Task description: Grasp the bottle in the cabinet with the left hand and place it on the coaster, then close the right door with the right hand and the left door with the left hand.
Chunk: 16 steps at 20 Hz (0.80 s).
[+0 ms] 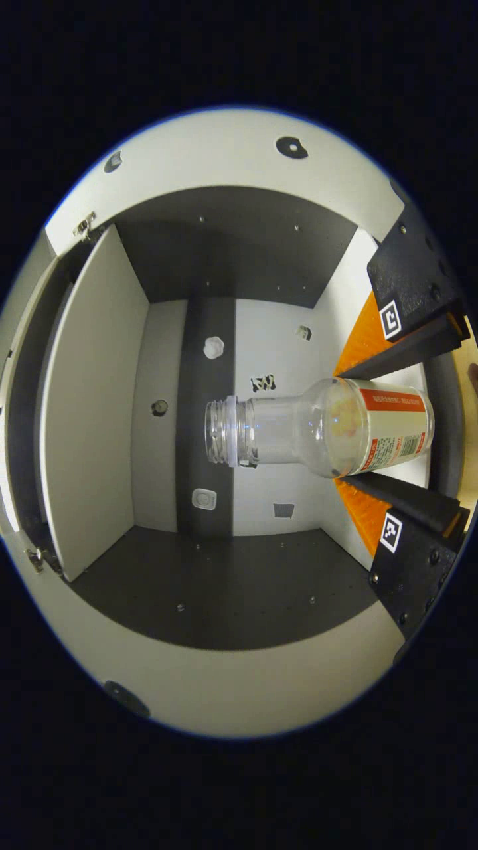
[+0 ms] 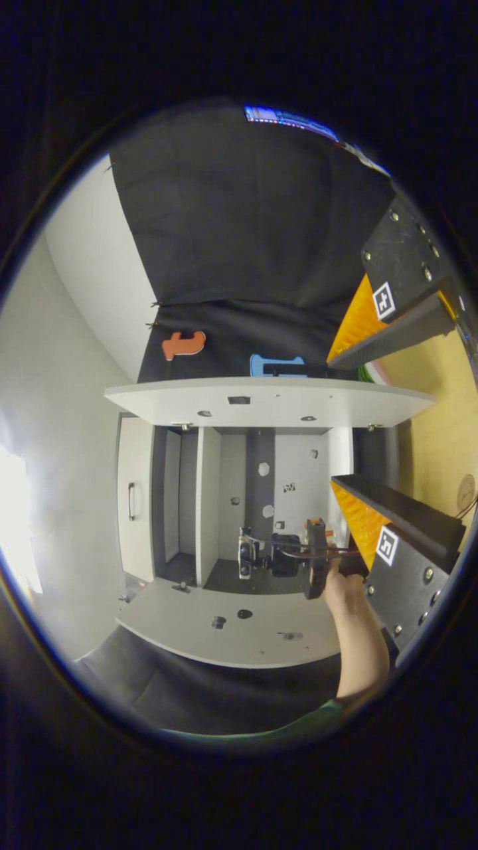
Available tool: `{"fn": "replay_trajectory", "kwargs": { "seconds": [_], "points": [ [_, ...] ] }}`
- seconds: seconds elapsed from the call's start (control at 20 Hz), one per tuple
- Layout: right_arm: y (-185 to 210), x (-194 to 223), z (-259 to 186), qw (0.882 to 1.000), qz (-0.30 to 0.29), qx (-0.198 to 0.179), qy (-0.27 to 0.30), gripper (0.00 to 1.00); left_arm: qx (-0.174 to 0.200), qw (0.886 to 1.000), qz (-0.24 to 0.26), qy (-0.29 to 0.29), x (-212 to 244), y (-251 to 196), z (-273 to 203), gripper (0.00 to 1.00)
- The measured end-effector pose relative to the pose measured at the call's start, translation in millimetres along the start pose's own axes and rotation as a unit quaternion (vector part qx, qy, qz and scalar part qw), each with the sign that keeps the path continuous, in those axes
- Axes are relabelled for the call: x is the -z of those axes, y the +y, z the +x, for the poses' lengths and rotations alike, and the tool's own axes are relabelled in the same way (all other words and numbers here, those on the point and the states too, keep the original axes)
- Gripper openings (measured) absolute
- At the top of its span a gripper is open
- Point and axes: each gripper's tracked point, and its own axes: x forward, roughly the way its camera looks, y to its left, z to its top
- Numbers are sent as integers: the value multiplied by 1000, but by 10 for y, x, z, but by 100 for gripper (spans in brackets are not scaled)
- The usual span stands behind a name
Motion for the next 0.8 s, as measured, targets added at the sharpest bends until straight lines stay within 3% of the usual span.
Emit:
{"fn": "replay_trajectory", "kwargs": {
  "seconds": [0.4, 0.8],
  "points": [
    [-261, -133, -233, 999, 19, -21, -18, 97, 24, 1000, -12, -12, -76, -236, -1162, 80],
    [-28, -18, -302, 996, 20, -80, -24, 96, 36, 999, -12, 8, 841, -352, -1900, 80]
  ]
}}
